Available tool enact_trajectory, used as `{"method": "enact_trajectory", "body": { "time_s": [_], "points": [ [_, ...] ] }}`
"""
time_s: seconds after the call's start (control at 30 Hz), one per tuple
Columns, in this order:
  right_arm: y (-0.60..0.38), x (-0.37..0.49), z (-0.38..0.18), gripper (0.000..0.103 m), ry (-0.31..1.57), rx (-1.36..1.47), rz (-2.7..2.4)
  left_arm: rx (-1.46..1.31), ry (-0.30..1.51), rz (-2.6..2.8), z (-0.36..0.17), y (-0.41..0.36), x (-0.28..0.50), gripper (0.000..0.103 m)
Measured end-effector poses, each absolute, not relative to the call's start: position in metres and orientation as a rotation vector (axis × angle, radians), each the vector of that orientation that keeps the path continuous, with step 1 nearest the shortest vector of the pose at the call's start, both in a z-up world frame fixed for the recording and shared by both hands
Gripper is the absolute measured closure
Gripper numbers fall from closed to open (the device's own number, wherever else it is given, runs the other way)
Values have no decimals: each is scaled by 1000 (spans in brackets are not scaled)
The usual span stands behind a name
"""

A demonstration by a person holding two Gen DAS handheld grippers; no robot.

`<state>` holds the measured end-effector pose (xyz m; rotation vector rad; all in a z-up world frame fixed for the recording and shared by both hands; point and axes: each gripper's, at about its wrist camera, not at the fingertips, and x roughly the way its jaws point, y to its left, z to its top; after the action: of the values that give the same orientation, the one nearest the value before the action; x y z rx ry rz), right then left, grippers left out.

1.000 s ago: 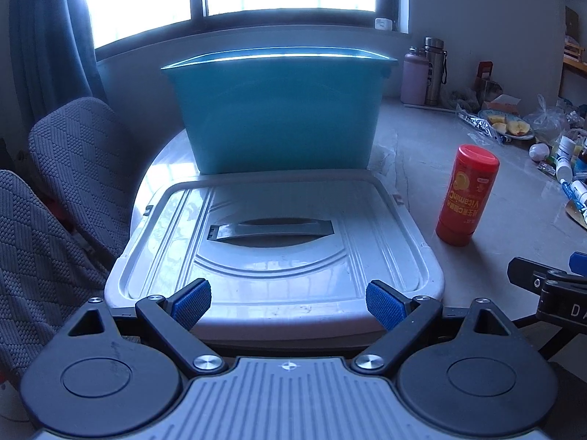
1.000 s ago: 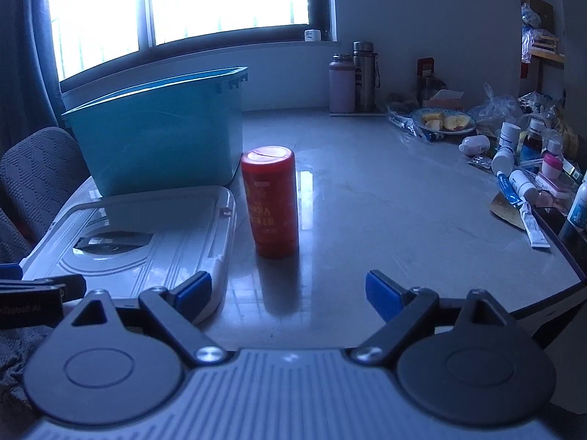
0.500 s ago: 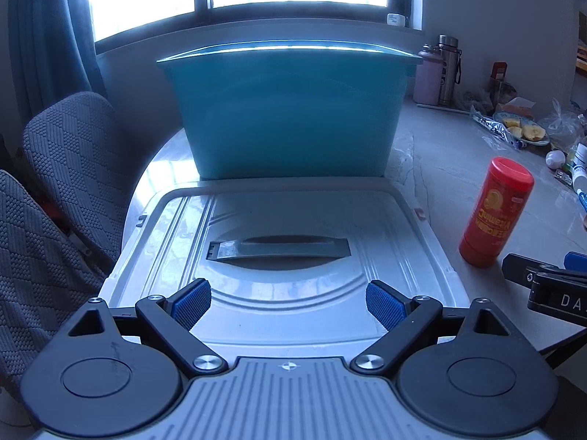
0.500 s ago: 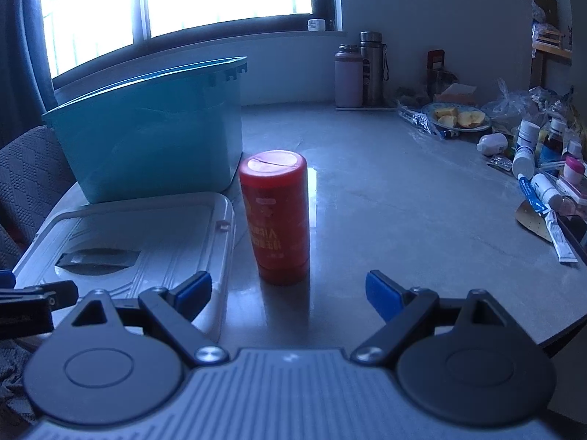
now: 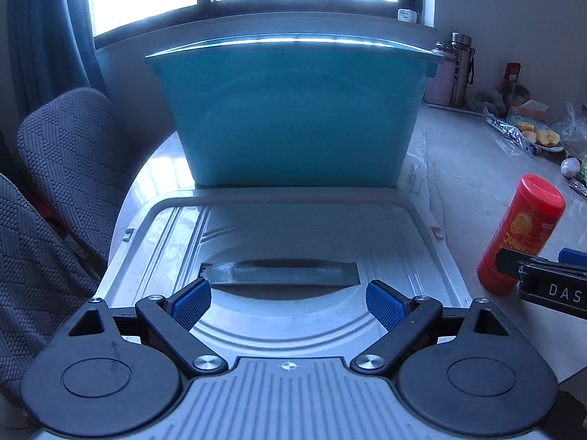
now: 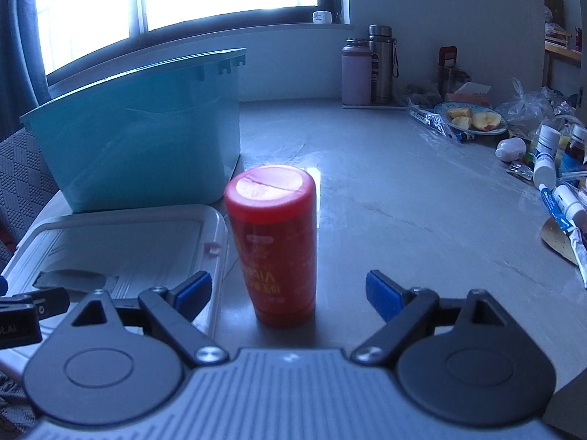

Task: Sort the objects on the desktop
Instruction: 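Close the right gripper around the small red canister, then carry the small red canister over the blue tub with the right tool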

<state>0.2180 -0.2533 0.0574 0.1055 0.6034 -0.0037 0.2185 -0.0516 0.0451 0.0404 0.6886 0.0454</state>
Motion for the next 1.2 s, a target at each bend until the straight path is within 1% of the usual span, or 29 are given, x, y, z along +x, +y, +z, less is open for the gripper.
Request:
{"method": "enact_trajectory", "body": {
  "time_s": [0.1, 0.13, 0.17, 0.2, 0.5, 0.8, 1.2],
  "points": [
    [-253, 227, 55, 12, 602, 110, -3, 41, 690, 54, 45, -51, 223, 10],
    [-253, 229, 55, 14, 598, 112, -3, 41, 689, 57, 45, -51, 223, 10],
    [-252, 230, 55, 19, 595, 112, 0, 41, 689, 60, 46, -51, 224, 10],
    [-251, 231, 56, 56, 594, 99, -1, 41, 690, 63, 46, -50, 225, 10],
    [-243, 236, 61, 55, 600, 76, 18, 33, 682, 87, 52, -43, 227, 10],
    [-249, 229, 81, 55, 579, 56, 45, 39, 668, 82, 65, -50, 226, 10],
    [-253, 225, 128, 55, 576, 34, 138, 37, 655, 114, 101, -57, 220, 10]
  ]
}}
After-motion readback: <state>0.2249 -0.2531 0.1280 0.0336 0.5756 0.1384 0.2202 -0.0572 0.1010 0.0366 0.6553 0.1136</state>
